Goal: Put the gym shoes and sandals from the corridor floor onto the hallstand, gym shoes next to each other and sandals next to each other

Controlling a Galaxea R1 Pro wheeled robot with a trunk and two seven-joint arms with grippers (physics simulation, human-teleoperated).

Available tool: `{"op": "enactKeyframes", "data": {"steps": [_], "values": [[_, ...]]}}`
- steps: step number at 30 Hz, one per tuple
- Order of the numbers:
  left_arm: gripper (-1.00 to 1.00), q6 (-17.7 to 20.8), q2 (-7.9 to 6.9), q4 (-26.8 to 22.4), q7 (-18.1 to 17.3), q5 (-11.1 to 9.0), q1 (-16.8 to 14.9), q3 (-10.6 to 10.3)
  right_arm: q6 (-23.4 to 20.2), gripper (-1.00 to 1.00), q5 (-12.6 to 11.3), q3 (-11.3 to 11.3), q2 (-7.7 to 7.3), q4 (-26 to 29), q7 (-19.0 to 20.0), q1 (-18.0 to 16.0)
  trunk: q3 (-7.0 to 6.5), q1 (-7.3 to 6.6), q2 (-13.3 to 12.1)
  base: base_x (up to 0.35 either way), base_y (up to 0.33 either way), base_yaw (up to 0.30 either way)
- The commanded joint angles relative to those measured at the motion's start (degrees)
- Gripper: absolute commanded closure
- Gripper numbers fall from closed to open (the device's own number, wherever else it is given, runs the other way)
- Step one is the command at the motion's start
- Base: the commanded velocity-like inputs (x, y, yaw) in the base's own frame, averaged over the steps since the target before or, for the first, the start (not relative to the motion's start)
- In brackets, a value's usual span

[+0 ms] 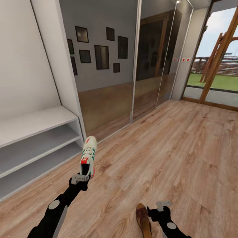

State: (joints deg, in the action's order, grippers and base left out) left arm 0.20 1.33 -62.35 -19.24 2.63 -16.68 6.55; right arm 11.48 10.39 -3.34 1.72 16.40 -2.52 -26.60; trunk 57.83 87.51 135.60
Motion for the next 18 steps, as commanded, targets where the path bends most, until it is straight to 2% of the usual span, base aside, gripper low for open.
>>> {"op": "enactKeyframes", "data": {"steps": [1,13,18], "values": [[1.00,0.0,0.08,-0.1,-0.4,0.3,0.0,0.2,0.2,-1.00,0.6,-0.3,0.06,0.0,-0.2,0.0,0.08,-0.01,0.0,0.011,0.000,0.177],[1.00,0.1,0.07,-0.1,-0.4,0.3,0.0,0.2,0.2,-1.00,0.5,-0.3,0.84,-1.6,-1.0,0.0,0.51,-0.01,0.0,0.002,0.000,0.237],[1.00,0.1,0.07,-0.1,-0.4,0.3,0.0,0.2,0.1,-1.00,0.5,-0.3,1.06,-2.2,-5.4,0.0,0.70,-0.01,0.0,0.000,0.000,0.253]]}}
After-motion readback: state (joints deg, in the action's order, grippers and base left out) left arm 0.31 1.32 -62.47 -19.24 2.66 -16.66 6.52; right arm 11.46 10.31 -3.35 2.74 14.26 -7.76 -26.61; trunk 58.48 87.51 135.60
